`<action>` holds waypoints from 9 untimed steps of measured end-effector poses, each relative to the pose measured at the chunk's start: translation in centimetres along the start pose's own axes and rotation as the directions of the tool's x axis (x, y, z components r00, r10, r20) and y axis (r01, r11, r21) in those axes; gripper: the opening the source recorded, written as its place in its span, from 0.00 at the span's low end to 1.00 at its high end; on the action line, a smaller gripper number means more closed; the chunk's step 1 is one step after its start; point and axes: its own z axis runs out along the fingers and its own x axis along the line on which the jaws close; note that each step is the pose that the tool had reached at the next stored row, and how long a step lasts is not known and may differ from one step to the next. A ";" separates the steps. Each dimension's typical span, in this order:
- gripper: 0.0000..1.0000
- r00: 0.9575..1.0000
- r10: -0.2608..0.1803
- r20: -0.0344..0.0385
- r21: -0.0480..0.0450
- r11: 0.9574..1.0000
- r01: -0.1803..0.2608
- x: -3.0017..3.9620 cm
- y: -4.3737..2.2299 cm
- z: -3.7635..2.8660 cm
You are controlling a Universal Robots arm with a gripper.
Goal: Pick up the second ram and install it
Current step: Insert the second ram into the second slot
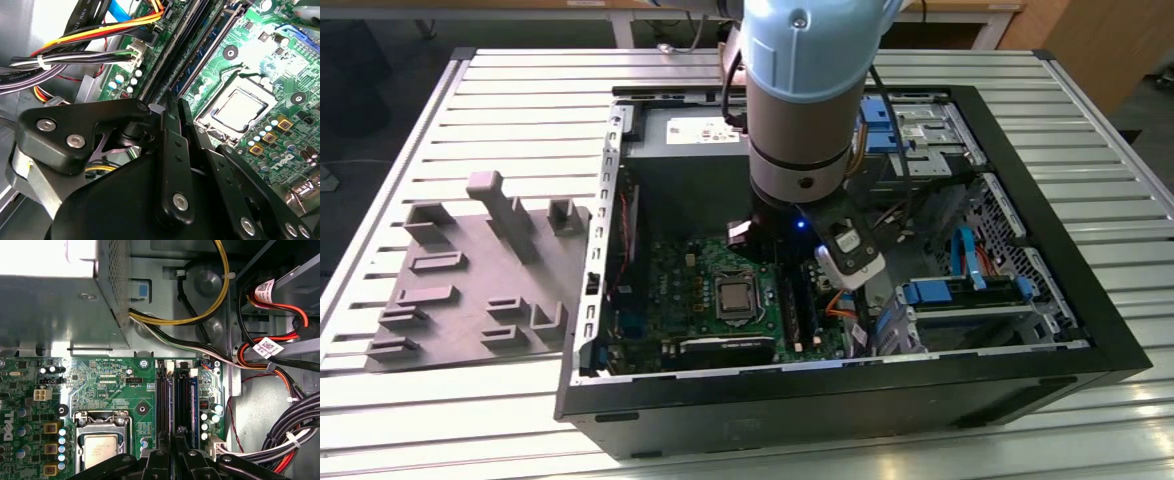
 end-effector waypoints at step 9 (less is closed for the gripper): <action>0.19 1.000 0.000 0.000 0.000 1.000 0.000 -0.10 0.12 -1.13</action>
